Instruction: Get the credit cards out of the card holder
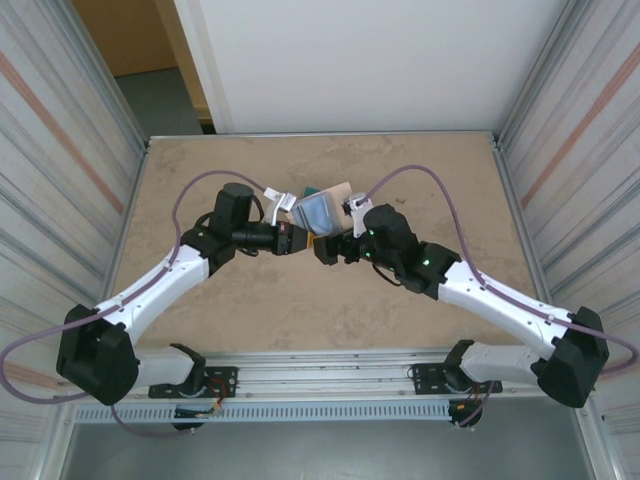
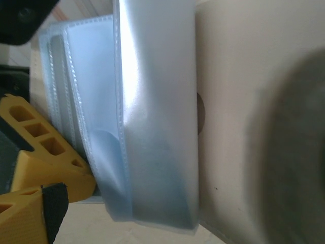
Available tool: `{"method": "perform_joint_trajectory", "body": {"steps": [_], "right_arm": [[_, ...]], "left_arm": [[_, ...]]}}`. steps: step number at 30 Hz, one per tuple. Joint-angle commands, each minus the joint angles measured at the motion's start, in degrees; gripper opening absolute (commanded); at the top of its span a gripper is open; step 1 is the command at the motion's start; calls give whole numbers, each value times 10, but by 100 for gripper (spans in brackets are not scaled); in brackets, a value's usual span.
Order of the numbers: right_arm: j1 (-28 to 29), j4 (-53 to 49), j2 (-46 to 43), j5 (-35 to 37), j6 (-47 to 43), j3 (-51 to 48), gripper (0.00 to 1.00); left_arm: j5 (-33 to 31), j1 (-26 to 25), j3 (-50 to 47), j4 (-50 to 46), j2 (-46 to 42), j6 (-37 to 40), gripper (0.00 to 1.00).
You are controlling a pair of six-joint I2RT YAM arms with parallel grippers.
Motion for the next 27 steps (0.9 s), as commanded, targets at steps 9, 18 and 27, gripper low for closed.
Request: {"method": "perform_joint_trajectory", "body": {"steps": [9, 18, 27], "right_arm": [[16, -38, 47, 133, -17, 36, 99], [-16, -22, -5, 148, 22, -4, 84], [-61, -34, -44, 146, 51, -24, 63]], "left_arm": [[37, -5, 20, -2, -11, 21, 3], [38, -5, 19, -7, -14, 26, 1], [32, -3, 23, -28, -17, 38, 0]]}}
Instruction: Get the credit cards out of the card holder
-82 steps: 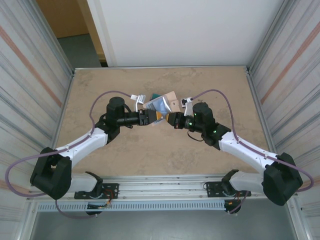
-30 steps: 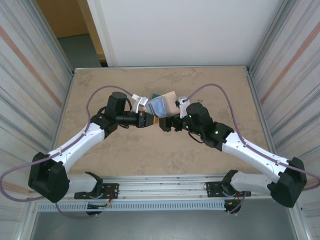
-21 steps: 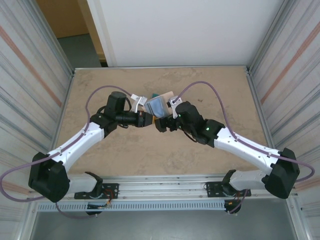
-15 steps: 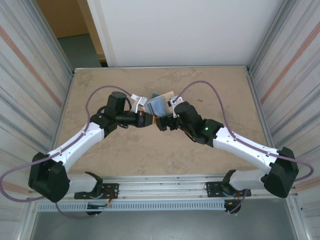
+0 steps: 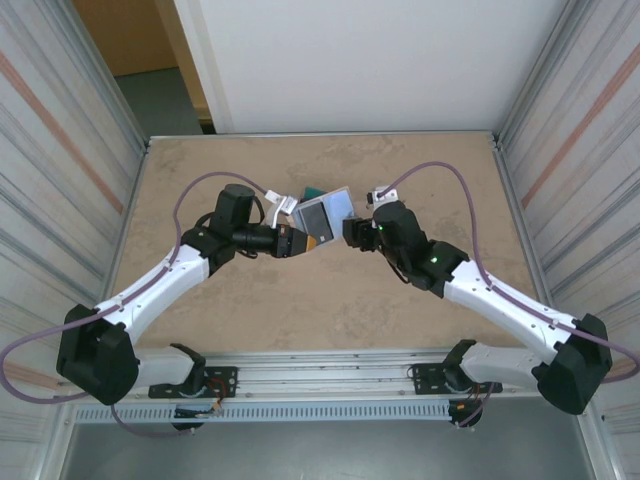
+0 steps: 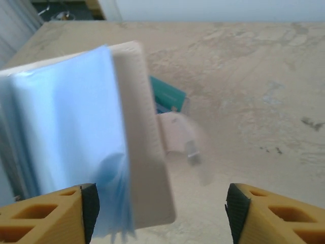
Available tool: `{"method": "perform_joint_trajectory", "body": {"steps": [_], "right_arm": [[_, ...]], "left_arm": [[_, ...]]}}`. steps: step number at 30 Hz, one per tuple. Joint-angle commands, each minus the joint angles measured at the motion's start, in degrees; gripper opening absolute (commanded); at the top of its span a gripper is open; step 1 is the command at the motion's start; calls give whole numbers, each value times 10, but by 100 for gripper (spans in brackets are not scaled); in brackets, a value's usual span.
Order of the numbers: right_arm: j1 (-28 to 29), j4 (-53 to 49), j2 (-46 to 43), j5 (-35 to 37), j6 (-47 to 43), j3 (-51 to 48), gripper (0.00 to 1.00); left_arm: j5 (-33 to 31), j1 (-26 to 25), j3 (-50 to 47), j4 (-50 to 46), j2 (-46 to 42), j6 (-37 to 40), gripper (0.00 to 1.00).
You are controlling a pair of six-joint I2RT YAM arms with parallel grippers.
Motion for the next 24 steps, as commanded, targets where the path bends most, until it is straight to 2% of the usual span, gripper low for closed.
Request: {"method": "perform_joint_trajectory", "body": {"steps": [1, 5, 7, 10, 13, 17, 24], "right_arm": [[-16, -11, -18, 13, 21, -9, 60], [-42, -31, -30, -4, 40, -13, 50], [-64, -34, -41, -50, 48, -16, 51], [-94, -19, -66, -149, 54, -24, 64], [-105, -6, -101, -206, 57, -32, 77], [-111, 17, -123, -317, 45, -32, 97], [-124, 1, -98, -341, 44, -35, 99]], "left_arm": [[23, 0, 22, -2, -18, 23, 0], [22, 3, 22, -2, -20, 23, 1], [22, 4, 22, -1, -20, 24, 1], [22, 5, 20, -4, -19, 26, 0], [20, 6, 19, -5, -16, 28, 0], [21, 6, 17, -4, -12, 28, 0], [52, 6, 15, 10, -13, 33, 0]]}}
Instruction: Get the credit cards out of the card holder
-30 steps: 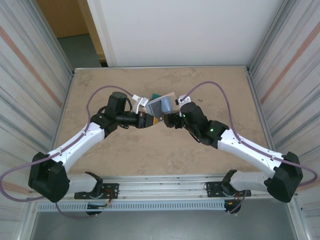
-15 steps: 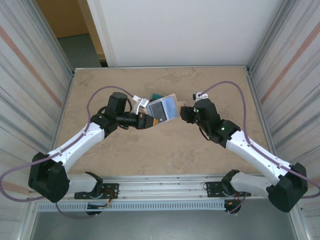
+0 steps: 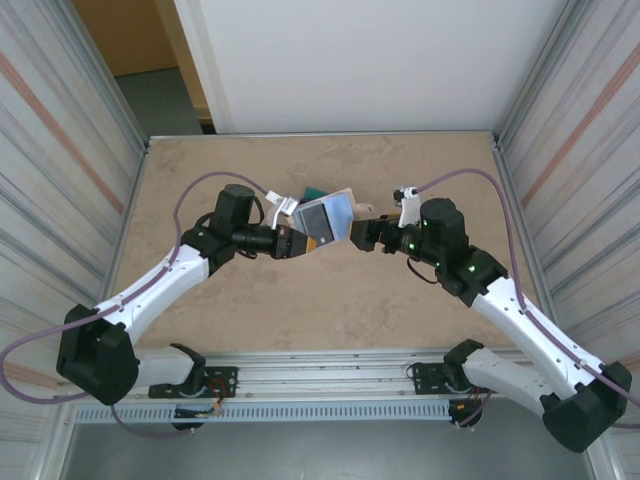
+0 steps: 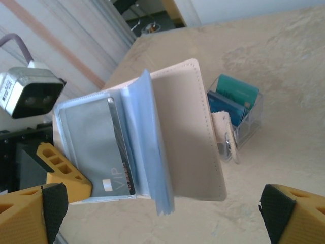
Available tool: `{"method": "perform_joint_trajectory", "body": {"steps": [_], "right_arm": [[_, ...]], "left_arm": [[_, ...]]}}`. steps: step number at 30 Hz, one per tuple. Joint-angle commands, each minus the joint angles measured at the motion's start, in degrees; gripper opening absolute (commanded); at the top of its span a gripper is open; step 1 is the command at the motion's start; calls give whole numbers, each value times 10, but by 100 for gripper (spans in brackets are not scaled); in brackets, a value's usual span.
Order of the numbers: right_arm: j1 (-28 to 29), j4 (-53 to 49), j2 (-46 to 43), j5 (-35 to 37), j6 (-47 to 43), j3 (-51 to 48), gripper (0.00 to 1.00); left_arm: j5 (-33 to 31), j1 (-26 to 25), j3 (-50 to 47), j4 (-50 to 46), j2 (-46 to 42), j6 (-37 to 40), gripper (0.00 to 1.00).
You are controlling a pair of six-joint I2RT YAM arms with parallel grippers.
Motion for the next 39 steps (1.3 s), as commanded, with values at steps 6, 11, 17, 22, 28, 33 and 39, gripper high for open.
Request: {"method": "perform_joint_trajectory", "body": {"steps": [6, 11, 17, 22, 28, 33, 39], "right_arm": [[-50, 45, 38, -120, 15, -26, 99], [-63, 108, 68, -203, 40, -35, 98], [-63, 131, 100, -239, 53, -29, 83], [-66, 132, 95, -240, 50, -29, 59], [-72, 135, 83, -251, 52, -36, 11], [-75, 135, 64, -246, 57, -46, 0], [-79, 115, 53, -223, 59, -56, 0]], "left_arm": [[81, 5, 8, 37, -17, 14, 0], [110, 5, 3, 48, -18, 15, 0], [113, 4, 2, 42, -16, 18, 0], [111, 4, 0, 41, -16, 18, 0], [104, 5, -3, 56, -14, 5, 5], [104, 8, -9, 65, -7, -6, 18], [90, 19, -19, 65, -11, -20, 59]]}}
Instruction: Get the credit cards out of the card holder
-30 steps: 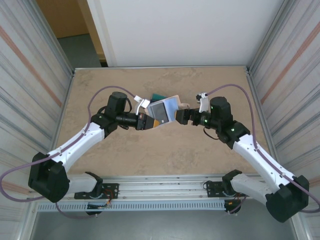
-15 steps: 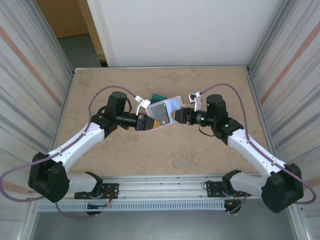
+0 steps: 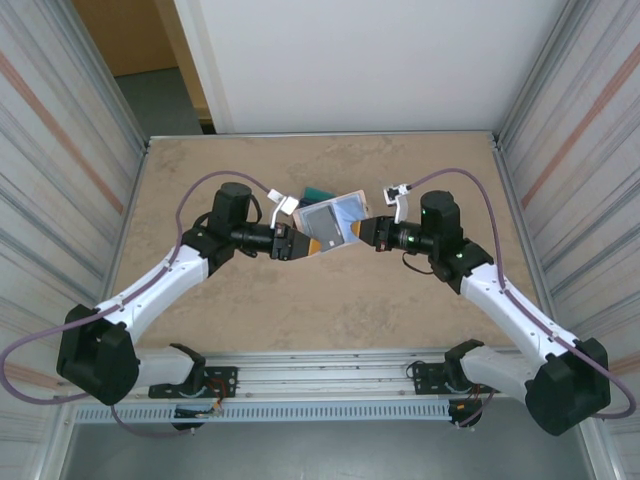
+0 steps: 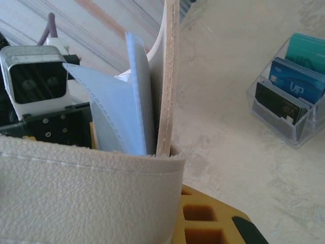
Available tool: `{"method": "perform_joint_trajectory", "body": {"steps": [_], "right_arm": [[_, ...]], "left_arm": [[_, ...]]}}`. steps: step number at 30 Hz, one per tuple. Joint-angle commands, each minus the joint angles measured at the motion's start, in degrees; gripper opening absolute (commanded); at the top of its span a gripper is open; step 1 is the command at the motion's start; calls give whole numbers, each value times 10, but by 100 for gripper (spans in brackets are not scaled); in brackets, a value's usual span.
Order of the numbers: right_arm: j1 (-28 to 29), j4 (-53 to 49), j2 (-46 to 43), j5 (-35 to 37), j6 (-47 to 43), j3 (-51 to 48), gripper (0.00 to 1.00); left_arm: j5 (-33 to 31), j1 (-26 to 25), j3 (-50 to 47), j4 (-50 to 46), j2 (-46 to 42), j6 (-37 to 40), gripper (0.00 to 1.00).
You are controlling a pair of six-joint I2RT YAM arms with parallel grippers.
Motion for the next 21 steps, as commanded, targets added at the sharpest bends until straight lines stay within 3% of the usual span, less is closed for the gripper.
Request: {"method": "perform_joint_trajectory", "body": {"steps": [1, 5, 10, 21], "right_arm": [[-5, -11, -15, 15, 5, -11, 0], [-4, -27, -12, 30, 19, -21, 0], [0, -21, -7, 48, 66, -50, 0], [106, -27, 39, 233, 168, -74, 0]], "left_arm": [[-3, 10, -12, 8, -14, -6, 65], [-49, 22, -19, -21, -29, -8, 82], [-156, 26, -20, -86, -46, -2, 98], [-340, 13, -56, -115, -97, -11, 99]]}}
